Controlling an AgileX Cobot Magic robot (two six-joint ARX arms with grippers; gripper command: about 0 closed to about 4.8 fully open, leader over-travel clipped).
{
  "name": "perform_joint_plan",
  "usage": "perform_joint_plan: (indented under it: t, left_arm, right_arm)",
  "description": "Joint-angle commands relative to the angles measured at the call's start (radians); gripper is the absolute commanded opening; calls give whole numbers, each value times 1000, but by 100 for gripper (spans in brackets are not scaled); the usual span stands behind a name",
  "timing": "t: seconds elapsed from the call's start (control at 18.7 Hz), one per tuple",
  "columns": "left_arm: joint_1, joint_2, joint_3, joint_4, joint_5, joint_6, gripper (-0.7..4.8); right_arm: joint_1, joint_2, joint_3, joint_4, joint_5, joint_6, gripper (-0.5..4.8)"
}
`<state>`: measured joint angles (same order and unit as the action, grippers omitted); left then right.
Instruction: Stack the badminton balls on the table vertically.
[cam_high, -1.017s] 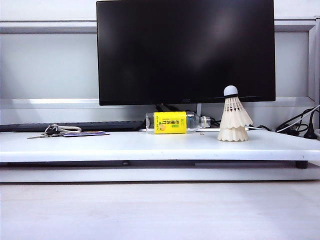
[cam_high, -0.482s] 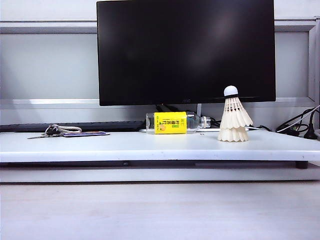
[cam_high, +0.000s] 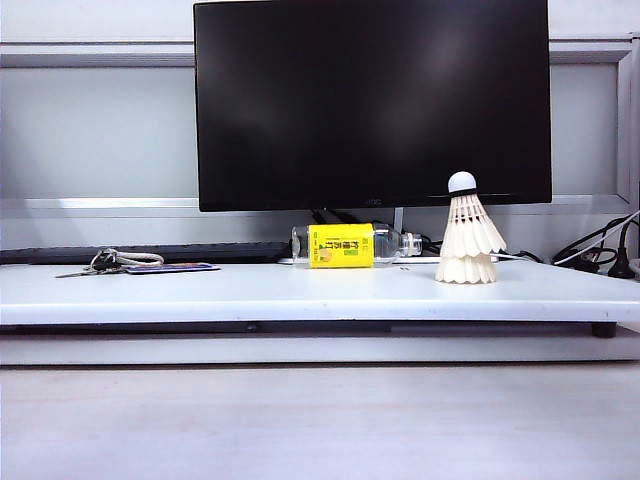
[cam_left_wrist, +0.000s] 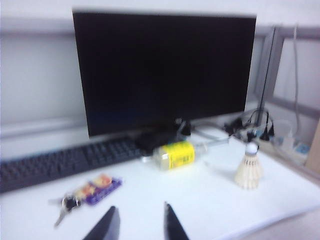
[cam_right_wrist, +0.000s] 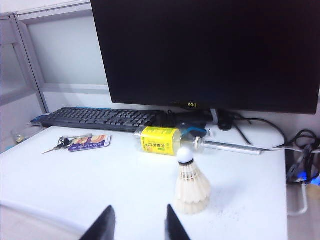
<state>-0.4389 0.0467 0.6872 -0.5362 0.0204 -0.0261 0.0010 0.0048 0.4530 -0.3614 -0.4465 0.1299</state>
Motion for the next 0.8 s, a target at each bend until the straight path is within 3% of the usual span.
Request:
perform_joint_plan:
  t: [0.05, 0.32, 0.43, 0.64, 0.8]
  left_arm:
    - [0, 3, -48, -8, -25, -16, 125]
    - [0, 3, -164, -6, -34, -15, 125]
    - [0, 3, -188, 1, -118, -38, 125]
    - [0, 3, -229, 148, -116, -134, 125]
    - [0, 2, -328, 322, -13, -72, 120]
  right_arm:
    - [0, -2, -16, -13, 0, 8, 133]
    - [0, -2, -29, -115, 170, 4, 133]
    - [0, -2, -34, -86, 209, 3, 130]
    - [0, -2, -118, 115, 172, 0, 102]
    - [2, -2, -204, 247, 118, 2, 102]
